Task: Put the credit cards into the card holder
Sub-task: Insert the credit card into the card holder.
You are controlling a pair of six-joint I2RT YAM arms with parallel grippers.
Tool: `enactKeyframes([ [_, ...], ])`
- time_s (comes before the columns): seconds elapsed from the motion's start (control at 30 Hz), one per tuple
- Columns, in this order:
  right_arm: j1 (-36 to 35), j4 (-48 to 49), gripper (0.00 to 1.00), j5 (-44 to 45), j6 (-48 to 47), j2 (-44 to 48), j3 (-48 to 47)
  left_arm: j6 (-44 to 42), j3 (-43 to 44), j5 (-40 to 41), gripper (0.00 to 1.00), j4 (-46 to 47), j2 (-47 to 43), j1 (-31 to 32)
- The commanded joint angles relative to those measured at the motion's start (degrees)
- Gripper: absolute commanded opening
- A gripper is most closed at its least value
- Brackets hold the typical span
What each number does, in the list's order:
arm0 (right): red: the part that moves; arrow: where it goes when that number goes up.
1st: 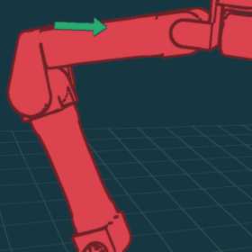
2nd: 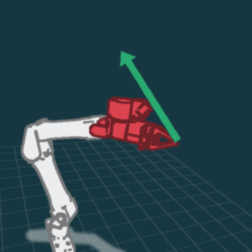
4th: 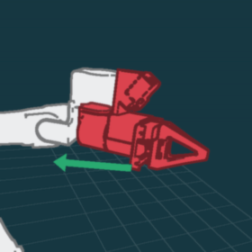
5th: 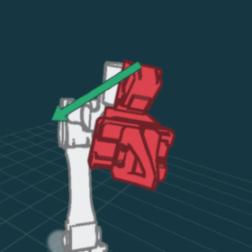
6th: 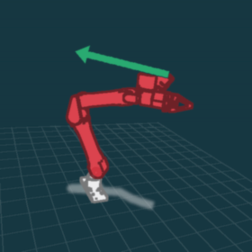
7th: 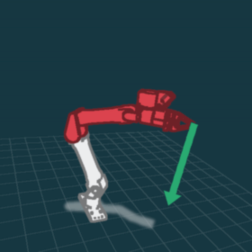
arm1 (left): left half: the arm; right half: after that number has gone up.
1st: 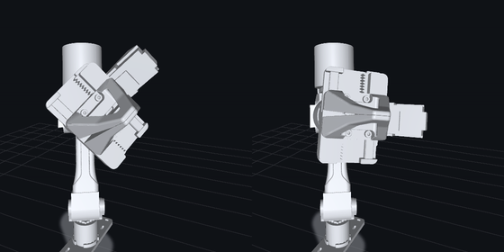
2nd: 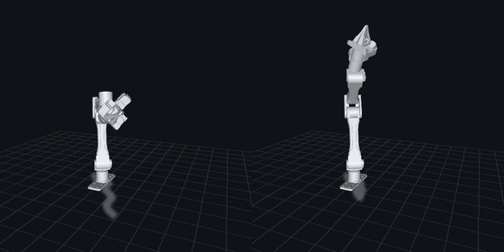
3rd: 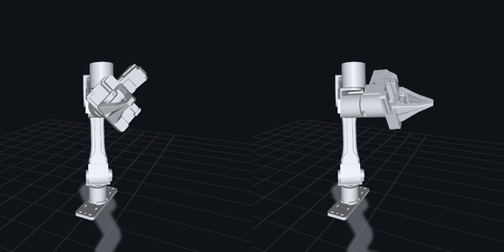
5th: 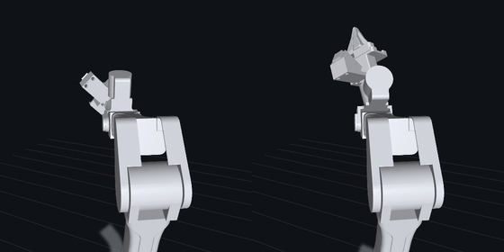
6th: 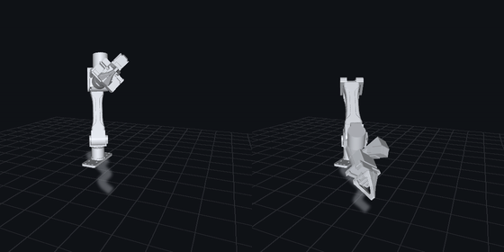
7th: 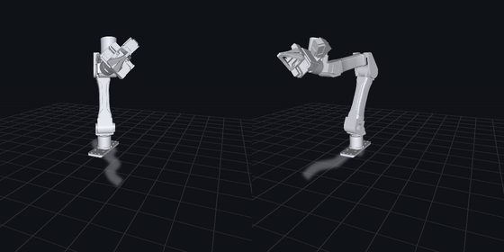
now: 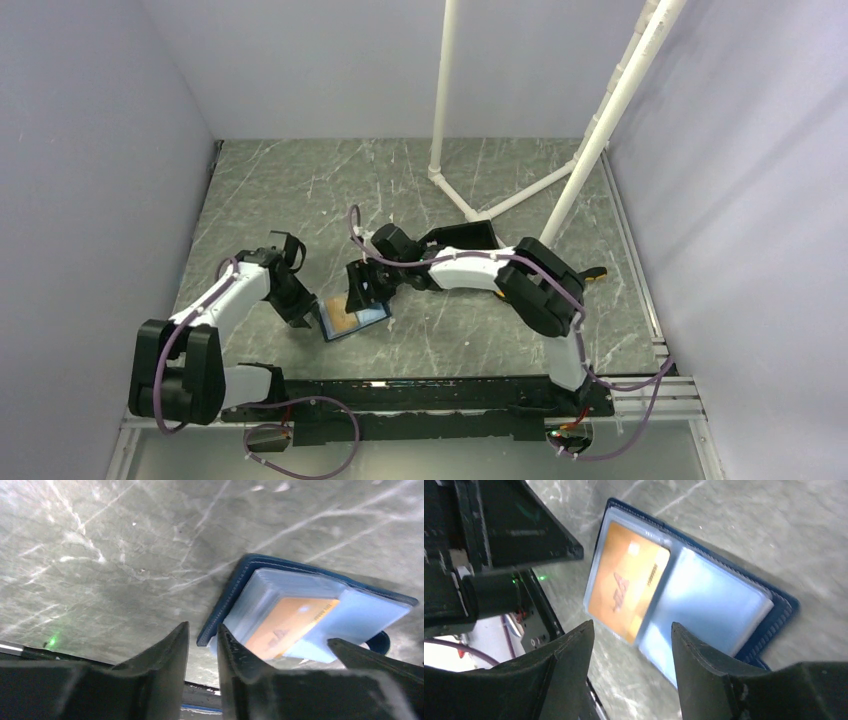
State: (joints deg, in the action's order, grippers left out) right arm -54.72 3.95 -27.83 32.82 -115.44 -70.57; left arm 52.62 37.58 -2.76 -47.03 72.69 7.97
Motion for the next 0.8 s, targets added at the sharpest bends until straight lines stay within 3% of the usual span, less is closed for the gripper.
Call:
enactKeyframes([
  [0.0, 0.4, -11.5, 0.62, 8.9, -10.2, 12.5, -0.7, -0.6, 5.2, 2.7, 0.4, -4.8, -3.9, 0.1],
  [0.13, 1.6, -21.3, 0.72, 22.6, -16.4, 22.3, -0.9, -1.8, 8.7, 5.1, 0.58, -7.1, -6.7, 0.0],
  [0.27, 7.4, -27.2, 0.78, 26.9, -18.4, 25.5, -0.9, -7.2, 11.2, 1.3, 0.68, -4.9, -10.2, 0.0],
  [0.37, 13.8, -29.0, 0.8, 24.4, -17.2, 25.2, -0.3, -10.9, 12.0, -3.1, 0.81, -2.0, -13.0, 0.0],
  [0.47, 18.7, -28.6, 0.83, 21.1, -15.9, 23.7, 0.5, -14.0, 13.2, -7.4, 0.87, -0.2, -14.0, 0.0],
  [0.77, 24.2, -28.0, 0.88, 15.5, -10.6, 15.1, -0.1, -15.1, 10.5, -12.1, 0.9, 2.1, -14.1, 0.1],
])
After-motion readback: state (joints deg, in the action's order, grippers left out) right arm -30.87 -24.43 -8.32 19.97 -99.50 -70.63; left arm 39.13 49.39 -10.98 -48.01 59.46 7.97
